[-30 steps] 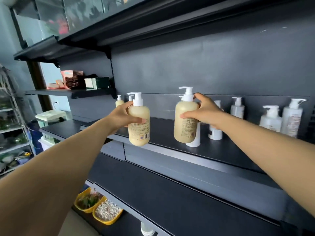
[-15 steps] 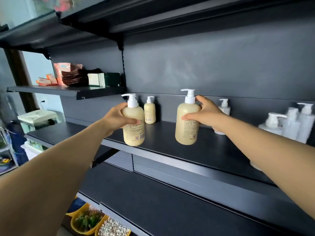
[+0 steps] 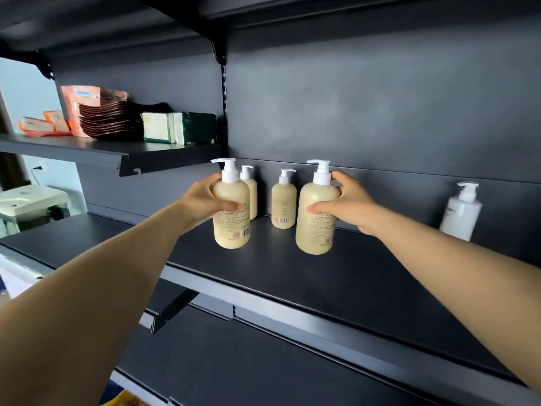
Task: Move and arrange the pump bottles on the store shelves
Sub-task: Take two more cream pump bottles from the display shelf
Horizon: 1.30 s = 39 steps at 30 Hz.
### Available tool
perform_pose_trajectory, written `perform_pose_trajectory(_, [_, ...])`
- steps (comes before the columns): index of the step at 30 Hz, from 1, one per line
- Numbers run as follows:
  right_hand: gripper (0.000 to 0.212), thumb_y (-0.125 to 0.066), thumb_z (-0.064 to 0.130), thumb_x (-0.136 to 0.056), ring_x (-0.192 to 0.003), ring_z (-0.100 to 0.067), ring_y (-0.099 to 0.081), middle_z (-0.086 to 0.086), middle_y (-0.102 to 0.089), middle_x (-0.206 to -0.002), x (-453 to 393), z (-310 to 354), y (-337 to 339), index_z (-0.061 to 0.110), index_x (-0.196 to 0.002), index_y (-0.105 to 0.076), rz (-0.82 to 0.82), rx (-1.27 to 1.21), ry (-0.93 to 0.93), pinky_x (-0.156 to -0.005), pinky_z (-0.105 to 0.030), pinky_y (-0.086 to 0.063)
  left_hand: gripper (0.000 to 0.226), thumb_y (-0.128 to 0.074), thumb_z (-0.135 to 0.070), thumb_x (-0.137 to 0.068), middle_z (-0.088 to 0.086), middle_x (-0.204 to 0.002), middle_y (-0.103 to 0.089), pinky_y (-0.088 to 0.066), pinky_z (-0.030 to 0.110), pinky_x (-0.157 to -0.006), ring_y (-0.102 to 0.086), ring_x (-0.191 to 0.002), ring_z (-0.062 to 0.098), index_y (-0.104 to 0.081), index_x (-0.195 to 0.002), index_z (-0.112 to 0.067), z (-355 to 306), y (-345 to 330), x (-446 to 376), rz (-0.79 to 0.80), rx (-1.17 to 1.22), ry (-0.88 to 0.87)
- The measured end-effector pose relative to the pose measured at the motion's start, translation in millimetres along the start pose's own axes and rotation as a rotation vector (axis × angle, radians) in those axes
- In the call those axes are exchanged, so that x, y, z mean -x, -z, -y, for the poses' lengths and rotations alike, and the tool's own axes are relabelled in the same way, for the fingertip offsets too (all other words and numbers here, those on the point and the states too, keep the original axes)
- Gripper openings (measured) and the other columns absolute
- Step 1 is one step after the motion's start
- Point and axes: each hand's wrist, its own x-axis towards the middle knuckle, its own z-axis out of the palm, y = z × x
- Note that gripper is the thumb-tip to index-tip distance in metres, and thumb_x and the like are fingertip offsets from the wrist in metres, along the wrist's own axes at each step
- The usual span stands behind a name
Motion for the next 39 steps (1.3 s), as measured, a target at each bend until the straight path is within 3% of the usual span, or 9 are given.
perform_pose_trajectory(3, [0.052,-0.086,0.016,-0.059,-0.098,-0.019,-0.064,0.003,-0.064,-0.109,-17.0,-5.7,-28.7,0.030,-0.098,-0.053,-0.031,0.012,-0.029,-0.084,-0.042,-0.055,0.054,-0.077,-0.001,-0.071,-0.004,-0.093,-0.065,-0.049,0.021,-0.067,-0.062,-0.085,0.008,-0.054,-0.114,-0.024,21.5,16.0,-28.5,0.050,0.018,0.006])
perform_pose_trajectory(7, [0.058,-0.085,0.015,-0.060,-0.096,-0.017,-0.063,0.004,-0.064,-0.106,-32.8,-7.4,-64.0,0.022,-0.109,-0.054,-0.074,0.024,-0.074,-0.083,-0.036,-0.053,0.061,-0.080,-0.005,-0.068,0.004,-0.109,-0.064,-0.050,0.040,-0.091,-0.060,-0.102,0.021,-0.051,-0.118,-0.027,50.3,36.5,-70.2,0.102,-0.036,0.013])
perform_pose_trajectory(10, [0.059,-0.086,0.015,-0.059,-0.095,-0.015,-0.064,0.006,-0.065,-0.104,-43.0,-8.6,-87.6,0.025,-0.108,-0.055,-0.113,0.033,-0.105,-0.083,-0.036,-0.054,0.064,-0.083,-0.007,-0.064,0.006,-0.114,-0.063,-0.048,0.047,-0.097,-0.060,-0.108,0.025,-0.051,-0.115,-0.031,69.9,46.2,-95.1,0.146,-0.039,0.011])
perform_pose_trajectory(15, [0.057,-0.086,0.014,-0.060,-0.093,-0.012,-0.062,0.010,-0.064,-0.100,-50.0,-9.4,-117.3,0.026,-0.106,-0.055,-0.169,0.064,-0.145,-0.079,-0.031,-0.053,0.063,-0.082,-0.006,-0.064,0.005,-0.110,-0.064,-0.049,0.044,-0.095,-0.061,-0.107,0.025,-0.053,-0.115,-0.028,94.3,49.2,-117.2,0.222,-0.014,-0.005])
perform_pose_trajectory(19, [0.056,-0.084,0.016,-0.062,-0.093,-0.011,-0.061,0.014,-0.060,-0.097,-48.5,-11.6,-131.9,0.029,-0.106,-0.054,-0.189,0.115,-0.170,-0.076,-0.029,-0.052,0.062,-0.080,-0.004,-0.068,0.002,-0.106,-0.064,-0.050,0.035,-0.086,-0.060,-0.102,0.021,-0.051,-0.119,-0.025,110.4,48.6,-121.8,0.250,0.047,0.006])
perform_pose_trajectory(24, [0.066,-0.083,0.019,-0.067,-0.102,-0.012,-0.058,0.011,-0.058,-0.107,-47.8,-8.0,-132.5,0.029,-0.122,-0.049,-0.139,0.163,-0.202,-0.086,-0.033,-0.052,0.071,-0.078,-0.004,-0.070,0.004,-0.118,-0.061,-0.050,0.042,-0.093,-0.058,-0.111,0.023,-0.044,-0.128,-0.028,111.5,55.3,-130.0,0.394,0.027,0.028])
perform_pose_trajectory(29, [0.074,-0.082,0.029,-0.066,-0.109,-0.015,-0.058,0.007,-0.059,-0.119,-43.5,-8.3,-131.4,0.031,-0.131,-0.046,-0.116,0.222,-0.243,-0.094,-0.040,-0.051,0.072,-0.077,-0.006,-0.073,0.002,-0.119,-0.060,-0.047,0.041,-0.097,-0.056,-0.112,0.022,-0.042,-0.132,-0.027,110.2,55.8,-126.6,0.405,-0.015,0.015])
perform_pose_trajectory(34, [0.070,-0.076,0.025,-0.078,-0.117,-0.018,-0.054,0.001,-0.055,-0.120,-29.2,4.4,-114.1,0.026,-0.138,-0.040,-0.042,0.395,-0.263,-0.091,-0.028,-0.043,0.074,-0.075,-0.017,-0.078,0.000,-0.121,-0.053,-0.042,0.032,-0.090,-0.051,-0.114,0.022,-0.033,-0.139,-0.017,95.6,55.4,-115.7,0.344,-0.289,-0.033])
perform_pose_trajectory(39, [0.071,-0.069,0.034,-0.084,-0.130,-0.020,-0.042,-0.002,-0.040,-0.146,7.2,15.2,-72.6,0.029,-0.144,-0.031,0.015,0.687,-0.303,-0.096,-0.029,-0.036,0.079,-0.072,-0.022,-0.080,0.010,-0.137,-0.047,-0.040,0.032,-0.092,-0.047,-0.124,0.029,-0.026,-0.143,-0.011,70.4,53.5,-88.9,0.296,-0.659,0.012])
